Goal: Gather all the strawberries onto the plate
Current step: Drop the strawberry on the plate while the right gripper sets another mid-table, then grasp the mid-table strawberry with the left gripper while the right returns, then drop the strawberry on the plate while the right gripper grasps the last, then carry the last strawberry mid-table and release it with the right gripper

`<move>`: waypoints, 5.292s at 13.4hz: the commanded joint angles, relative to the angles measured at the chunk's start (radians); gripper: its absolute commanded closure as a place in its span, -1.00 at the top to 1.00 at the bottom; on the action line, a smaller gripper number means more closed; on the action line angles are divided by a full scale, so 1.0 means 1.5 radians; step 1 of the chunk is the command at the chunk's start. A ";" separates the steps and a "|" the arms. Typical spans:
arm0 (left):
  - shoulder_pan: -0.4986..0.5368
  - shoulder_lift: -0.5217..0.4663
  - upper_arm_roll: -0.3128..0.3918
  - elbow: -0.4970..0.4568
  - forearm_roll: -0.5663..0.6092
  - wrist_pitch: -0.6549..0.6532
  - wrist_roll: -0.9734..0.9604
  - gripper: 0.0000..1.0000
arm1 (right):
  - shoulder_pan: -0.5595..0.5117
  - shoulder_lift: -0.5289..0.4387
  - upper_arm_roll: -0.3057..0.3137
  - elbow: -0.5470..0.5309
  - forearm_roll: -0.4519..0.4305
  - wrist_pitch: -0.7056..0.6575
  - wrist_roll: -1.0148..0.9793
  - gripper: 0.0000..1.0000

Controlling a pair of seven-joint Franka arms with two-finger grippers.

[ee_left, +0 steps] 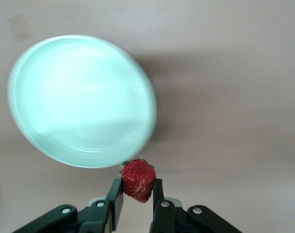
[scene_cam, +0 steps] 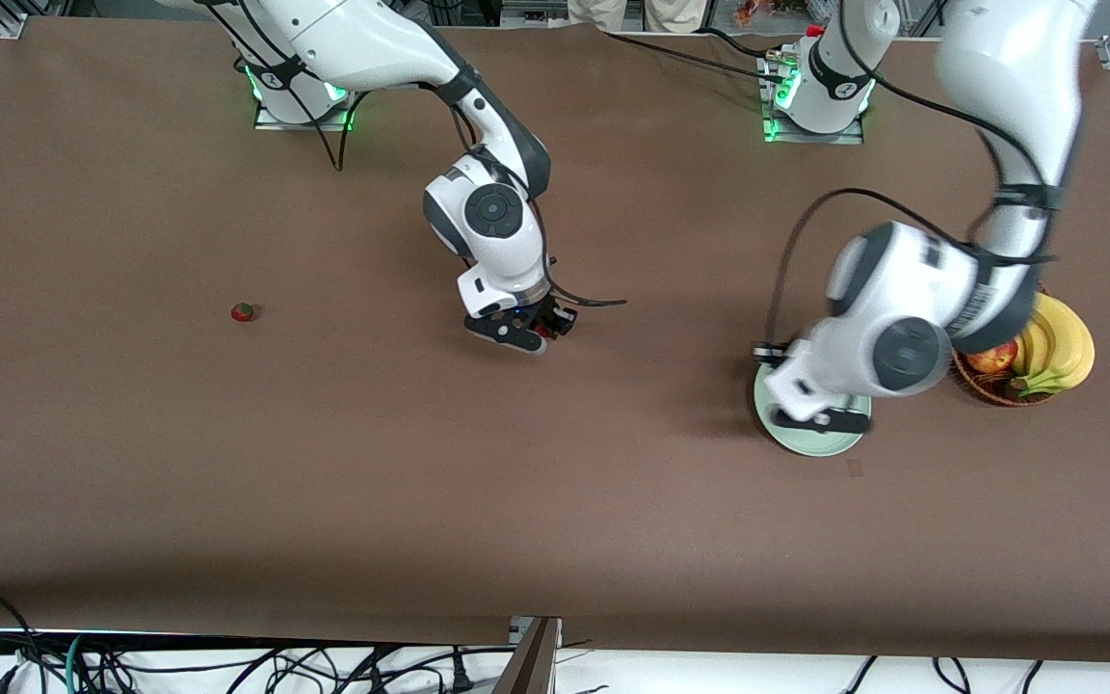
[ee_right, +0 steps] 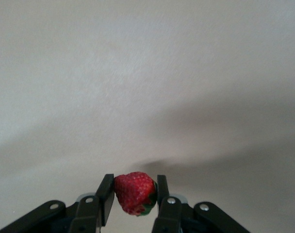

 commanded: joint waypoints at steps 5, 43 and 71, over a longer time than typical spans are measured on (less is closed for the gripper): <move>0.048 0.014 -0.008 -0.054 -0.004 0.036 0.056 -0.64 | 0.026 0.048 -0.010 0.096 -0.001 -0.008 0.022 0.99; -0.315 0.144 0.005 -0.011 -0.049 0.345 -0.511 -1.00 | -0.266 -0.229 -0.275 -0.442 0.012 -0.023 -0.801 0.19; -0.145 0.103 -0.042 0.054 -0.013 0.075 -0.312 1.00 | 0.022 0.092 0.008 0.084 0.021 0.050 -0.041 -0.43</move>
